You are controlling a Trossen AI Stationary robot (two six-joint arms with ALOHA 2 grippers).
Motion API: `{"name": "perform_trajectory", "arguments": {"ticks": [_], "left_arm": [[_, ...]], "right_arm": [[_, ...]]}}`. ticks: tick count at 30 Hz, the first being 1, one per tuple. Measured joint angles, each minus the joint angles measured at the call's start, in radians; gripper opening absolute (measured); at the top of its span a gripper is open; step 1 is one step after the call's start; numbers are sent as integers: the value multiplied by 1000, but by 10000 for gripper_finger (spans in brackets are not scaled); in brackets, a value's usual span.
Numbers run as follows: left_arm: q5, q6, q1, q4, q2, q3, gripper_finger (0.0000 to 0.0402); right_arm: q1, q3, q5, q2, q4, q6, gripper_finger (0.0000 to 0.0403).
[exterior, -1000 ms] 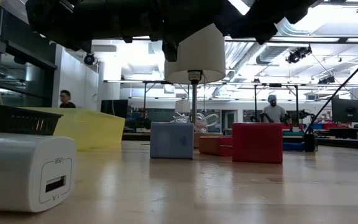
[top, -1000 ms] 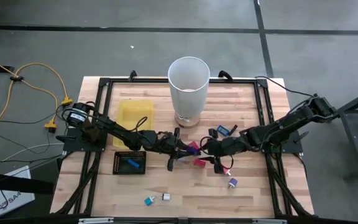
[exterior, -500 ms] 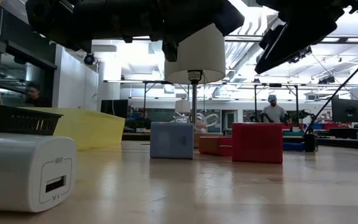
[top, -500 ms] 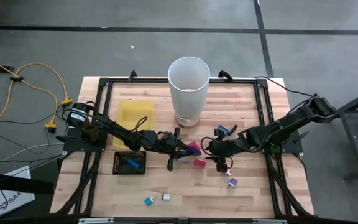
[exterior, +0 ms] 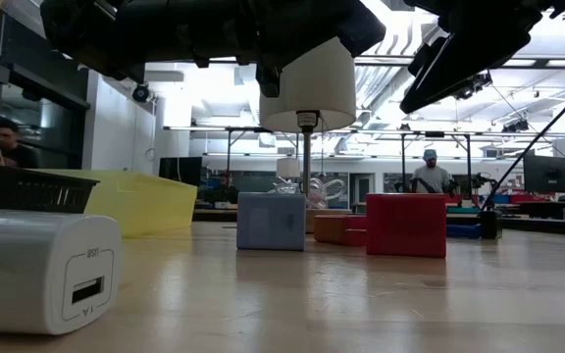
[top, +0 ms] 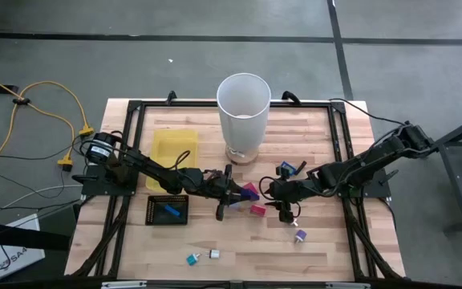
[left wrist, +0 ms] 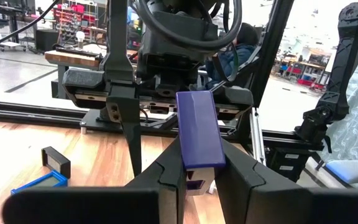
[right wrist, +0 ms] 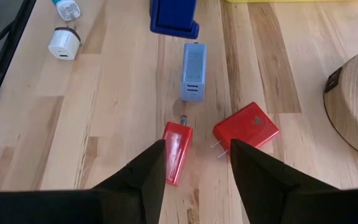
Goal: Pick & Place Office items
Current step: Put the violet digital clock into the black bin
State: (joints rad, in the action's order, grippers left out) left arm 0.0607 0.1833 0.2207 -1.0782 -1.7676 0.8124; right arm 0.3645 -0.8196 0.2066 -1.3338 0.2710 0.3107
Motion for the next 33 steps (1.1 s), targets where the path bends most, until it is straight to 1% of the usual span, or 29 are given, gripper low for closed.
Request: {"name": "perform_trajectory", "arguments": {"ticks": [14,20,28,33], "left_arm": [[-6,13,0,27,0,0,56],[-8,68,-3,81,1,0,56],[-108,85,-50,163,18,-3,56],[-110,64,-73,265,62,-6,56]], "right_arm": [[0,0,-1,0,-25,0,165],[0,0,0,0,-29,-1,165],[0,0,0,0,-30,-1,165],[0,0,0,0,-42,-1,165]]}}
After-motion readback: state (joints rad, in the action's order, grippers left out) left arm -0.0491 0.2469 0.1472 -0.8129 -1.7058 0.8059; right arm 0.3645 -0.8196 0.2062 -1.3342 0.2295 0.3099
